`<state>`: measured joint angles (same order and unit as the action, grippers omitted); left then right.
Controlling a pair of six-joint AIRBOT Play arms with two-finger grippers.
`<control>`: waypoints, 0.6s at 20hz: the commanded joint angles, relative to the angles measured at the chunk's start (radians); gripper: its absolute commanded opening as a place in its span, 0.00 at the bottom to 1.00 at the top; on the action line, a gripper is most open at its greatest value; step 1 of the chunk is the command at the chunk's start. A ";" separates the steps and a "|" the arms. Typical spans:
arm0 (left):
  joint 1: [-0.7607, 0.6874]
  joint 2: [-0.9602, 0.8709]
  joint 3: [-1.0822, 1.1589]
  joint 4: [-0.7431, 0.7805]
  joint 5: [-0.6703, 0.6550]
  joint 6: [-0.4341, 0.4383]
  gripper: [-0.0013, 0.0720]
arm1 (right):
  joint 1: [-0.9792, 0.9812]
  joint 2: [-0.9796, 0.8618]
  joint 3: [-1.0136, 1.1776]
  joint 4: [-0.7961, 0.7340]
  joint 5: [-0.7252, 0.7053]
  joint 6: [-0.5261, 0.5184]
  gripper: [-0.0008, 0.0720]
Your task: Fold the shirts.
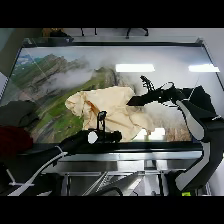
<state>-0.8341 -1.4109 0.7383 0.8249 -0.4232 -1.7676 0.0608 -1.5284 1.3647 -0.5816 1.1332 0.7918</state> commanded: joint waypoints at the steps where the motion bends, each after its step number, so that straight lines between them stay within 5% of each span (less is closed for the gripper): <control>1: 0.055 -0.059 0.061 -0.005 -0.099 0.087 0.05 | 0.002 -0.001 0.001 0.003 -0.004 0.000 0.52; 2: 0.071 -0.058 0.068 -0.005 -0.121 0.103 0.04 | 0.002 -0.001 0.001 0.003 -0.004 -0.001 0.25; 3: 0.086 -0.053 0.072 -0.005 -0.139 0.105 0.04 | 0.002 -0.001 0.001 0.003 -0.005 0.000 0.16; 5: 0.118 -0.024 0.071 -0.004 -0.177 0.138 0.04 | -0.002 0.001 0.001 0.002 -0.004 -0.019 0.18; 6: 0.142 -0.004 0.071 0.028 -0.211 0.142 0.04 | -0.012 0.006 0.001 0.003 -0.004 -0.034 0.35; 7: 0.166 0.018 0.070 0.084 -0.253 0.138 0.04 | -0.029 0.014 0.003 0.003 -0.004 -0.034 0.66; 8: 0.195 0.040 0.070 0.156 -0.306 0.119 0.04 | -0.049 0.023 0.008 0.002 -0.004 -0.033 0.85; 12: 0.313 0.110 0.071 0.265 -0.417 0.099 0.04 | -0.125 0.018 0.007 0.002 0.008 -0.006 0.87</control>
<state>-0.5987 -1.3464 0.8066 1.0035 -0.7425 -1.6596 -0.0223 -1.5055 1.3708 -0.5789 1.1290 0.7654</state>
